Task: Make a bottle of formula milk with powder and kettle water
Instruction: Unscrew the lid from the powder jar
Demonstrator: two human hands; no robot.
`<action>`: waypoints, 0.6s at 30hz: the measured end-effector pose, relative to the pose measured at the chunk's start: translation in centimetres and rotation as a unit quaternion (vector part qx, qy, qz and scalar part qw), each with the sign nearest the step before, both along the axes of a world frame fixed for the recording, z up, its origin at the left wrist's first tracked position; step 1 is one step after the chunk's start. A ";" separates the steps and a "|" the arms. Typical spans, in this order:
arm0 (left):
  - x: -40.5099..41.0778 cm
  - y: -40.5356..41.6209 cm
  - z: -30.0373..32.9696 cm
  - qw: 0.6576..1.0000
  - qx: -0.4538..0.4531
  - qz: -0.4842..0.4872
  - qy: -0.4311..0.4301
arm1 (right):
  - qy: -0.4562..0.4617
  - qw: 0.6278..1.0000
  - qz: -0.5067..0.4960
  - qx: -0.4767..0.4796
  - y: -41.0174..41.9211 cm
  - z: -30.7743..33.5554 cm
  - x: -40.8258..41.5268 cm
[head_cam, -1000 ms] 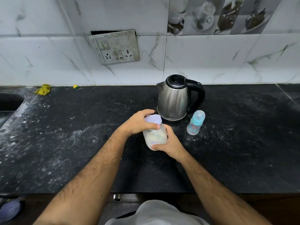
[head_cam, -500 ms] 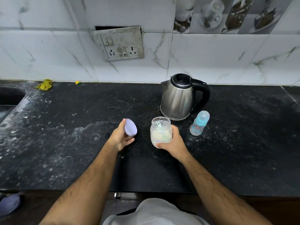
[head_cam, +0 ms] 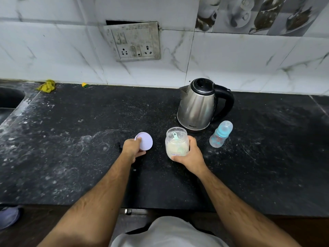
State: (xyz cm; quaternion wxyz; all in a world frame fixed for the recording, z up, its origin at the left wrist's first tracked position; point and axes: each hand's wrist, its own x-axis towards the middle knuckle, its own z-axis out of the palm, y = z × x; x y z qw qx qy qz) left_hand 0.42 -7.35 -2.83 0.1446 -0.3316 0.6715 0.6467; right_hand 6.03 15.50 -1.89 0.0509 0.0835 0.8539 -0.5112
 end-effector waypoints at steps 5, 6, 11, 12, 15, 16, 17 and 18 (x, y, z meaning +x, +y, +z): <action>-0.3 -0.7 -1.0 0.967 -0.239 -0.085 -0.017 | 0.003 1.000 0.008 -0.005 -0.4 -0.2 -0.1; -0.3 -0.8 -1.0 0.957 -0.272 -0.097 -0.017 | 0.006 1.000 0.007 -0.004 -0.5 -0.3 -0.1; -0.3 -1.2 -1.3 0.920 -0.367 -0.137 -0.026 | 0.007 1.000 0.022 0.007 -1.0 -0.5 -0.3; -0.2 -1.2 -1.4 0.918 -0.371 -0.138 -0.029 | 0.004 1.000 0.026 0.007 -1.1 -0.5 -0.4; -0.3 -1.3 -2.0 0.918 -0.373 -0.135 -0.023 | -0.005 0.999 0.034 0.010 -1.5 -0.4 -0.7; -0.3 -1.4 -2.1 0.919 -0.371 -0.133 -0.022 | -0.007 0.999 0.037 0.015 -1.6 -0.5 -0.8; -0.3 -1.4 -2.4 0.921 -0.367 -0.131 -0.019 | -0.006 0.999 0.039 0.021 -1.7 -0.5 -1.0; -0.3 -1.5 -2.6 0.925 -0.358 -0.125 -0.017 | -0.005 0.999 0.043 0.028 -1.8 -0.6 -1.0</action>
